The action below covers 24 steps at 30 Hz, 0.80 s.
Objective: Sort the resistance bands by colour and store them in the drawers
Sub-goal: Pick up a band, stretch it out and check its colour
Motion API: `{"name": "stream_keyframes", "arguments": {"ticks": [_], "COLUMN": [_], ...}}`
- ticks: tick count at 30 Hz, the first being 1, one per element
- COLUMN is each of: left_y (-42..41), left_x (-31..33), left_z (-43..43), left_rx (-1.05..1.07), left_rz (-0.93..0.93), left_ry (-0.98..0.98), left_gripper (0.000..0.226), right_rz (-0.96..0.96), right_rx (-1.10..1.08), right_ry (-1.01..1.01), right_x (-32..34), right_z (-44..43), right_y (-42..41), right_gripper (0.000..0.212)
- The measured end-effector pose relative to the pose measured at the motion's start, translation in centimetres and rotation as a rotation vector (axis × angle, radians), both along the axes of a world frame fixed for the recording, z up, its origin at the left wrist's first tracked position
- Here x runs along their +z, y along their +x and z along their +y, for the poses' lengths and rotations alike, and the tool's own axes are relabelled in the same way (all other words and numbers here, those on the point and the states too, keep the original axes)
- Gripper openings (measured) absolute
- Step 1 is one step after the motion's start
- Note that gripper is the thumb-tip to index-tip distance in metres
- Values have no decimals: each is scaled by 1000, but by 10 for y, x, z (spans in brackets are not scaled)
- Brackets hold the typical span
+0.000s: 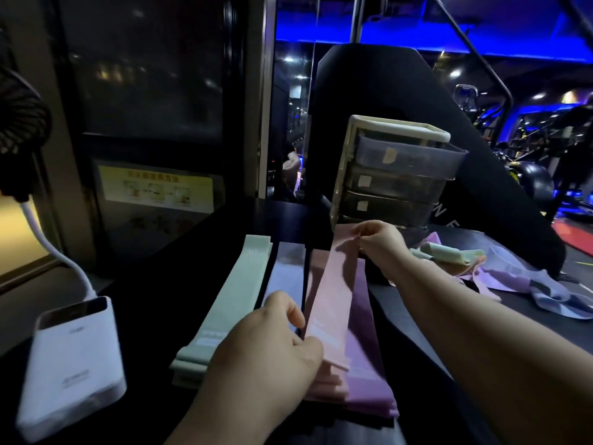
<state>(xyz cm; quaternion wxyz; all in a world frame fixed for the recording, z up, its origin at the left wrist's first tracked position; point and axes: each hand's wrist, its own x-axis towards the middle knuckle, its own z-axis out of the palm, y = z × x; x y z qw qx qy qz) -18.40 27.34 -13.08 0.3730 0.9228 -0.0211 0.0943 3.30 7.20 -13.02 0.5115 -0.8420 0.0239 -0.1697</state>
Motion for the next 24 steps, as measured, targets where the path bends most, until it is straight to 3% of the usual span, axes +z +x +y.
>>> {"name": "stream_keyframes", "arguments": {"ticks": [24], "left_y": [5], "left_x": [-3], "left_z": [-3], "left_rx": [-110], "left_rz": [66], "left_ry": [241], "left_gripper": [6], "right_rz": [26], "right_rx": [34], "right_ry": [-416], "right_x": [-41], "right_z": [21], "right_y": [17], "right_gripper": [23]}}
